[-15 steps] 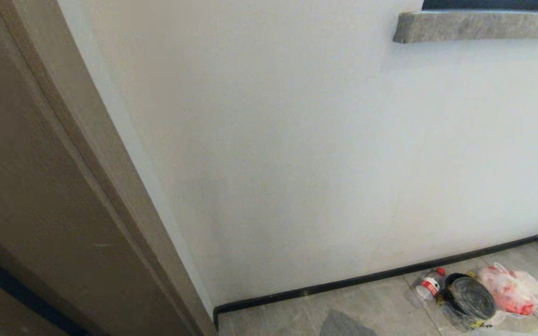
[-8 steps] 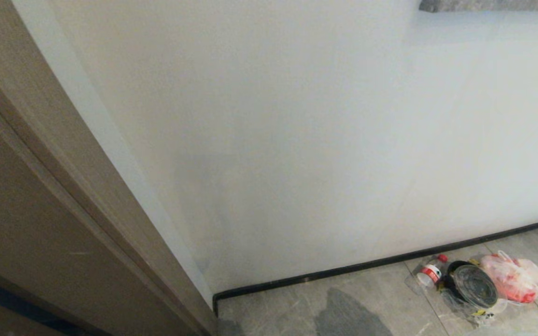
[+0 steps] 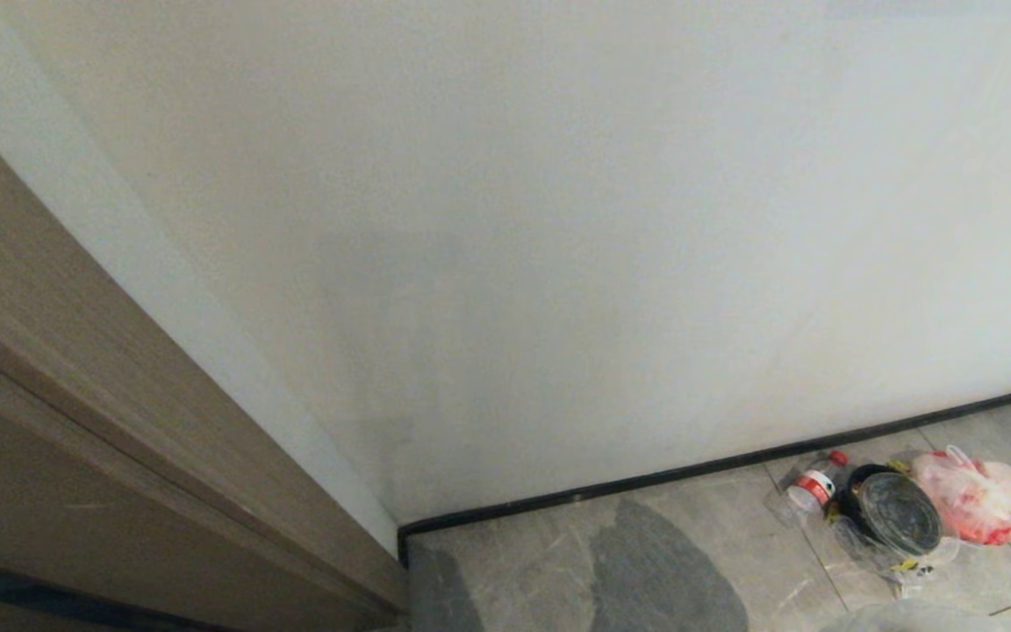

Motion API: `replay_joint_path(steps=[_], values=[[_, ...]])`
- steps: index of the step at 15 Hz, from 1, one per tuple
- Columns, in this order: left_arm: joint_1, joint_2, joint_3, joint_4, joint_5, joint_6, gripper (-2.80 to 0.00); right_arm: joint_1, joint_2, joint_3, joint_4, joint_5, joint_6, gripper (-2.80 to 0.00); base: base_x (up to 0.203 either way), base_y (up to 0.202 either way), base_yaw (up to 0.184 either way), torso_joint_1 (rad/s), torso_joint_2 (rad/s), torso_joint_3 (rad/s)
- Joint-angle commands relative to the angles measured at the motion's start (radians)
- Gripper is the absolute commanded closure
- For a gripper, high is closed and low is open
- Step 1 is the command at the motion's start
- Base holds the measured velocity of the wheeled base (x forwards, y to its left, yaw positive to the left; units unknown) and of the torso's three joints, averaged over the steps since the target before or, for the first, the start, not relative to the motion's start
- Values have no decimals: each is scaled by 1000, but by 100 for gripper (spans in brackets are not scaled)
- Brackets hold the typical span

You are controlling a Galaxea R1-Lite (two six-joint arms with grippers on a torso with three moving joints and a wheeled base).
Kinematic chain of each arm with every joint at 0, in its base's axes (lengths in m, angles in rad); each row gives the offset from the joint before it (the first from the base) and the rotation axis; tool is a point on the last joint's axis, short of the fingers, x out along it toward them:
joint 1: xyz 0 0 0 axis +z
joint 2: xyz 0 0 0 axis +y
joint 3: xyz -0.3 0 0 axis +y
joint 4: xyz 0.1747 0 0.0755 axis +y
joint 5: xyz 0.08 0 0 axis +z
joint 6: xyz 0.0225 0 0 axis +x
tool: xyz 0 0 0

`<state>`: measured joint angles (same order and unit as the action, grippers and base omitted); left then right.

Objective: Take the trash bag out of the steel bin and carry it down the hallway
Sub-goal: Put the trash bag at the door

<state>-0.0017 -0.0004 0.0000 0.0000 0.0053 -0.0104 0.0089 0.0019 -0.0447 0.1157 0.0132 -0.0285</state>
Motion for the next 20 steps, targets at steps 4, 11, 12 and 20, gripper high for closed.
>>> replay_joint_path(steps=[4, 11, 12, 20], values=[[0, 0, 2, 0, 1, 0, 0, -1, 0, 0, 0, -1, 0, 0, 0, 0, 0, 3, 2, -128], [0, 0, 2, 0, 1, 0, 0, 0, 0, 0, 1, 1, -7, 0, 0, 0, 0, 0, 1, -4], [0, 0, 2, 0, 1, 0, 0, 0, 0, 0, 1, -1, -1, 0, 0, 0, 0, 0, 0, 0], [0, 0, 2, 0, 1, 0, 0, 0, 0, 0, 1, 1, -7, 0, 0, 0, 0, 0, 0, 0]])
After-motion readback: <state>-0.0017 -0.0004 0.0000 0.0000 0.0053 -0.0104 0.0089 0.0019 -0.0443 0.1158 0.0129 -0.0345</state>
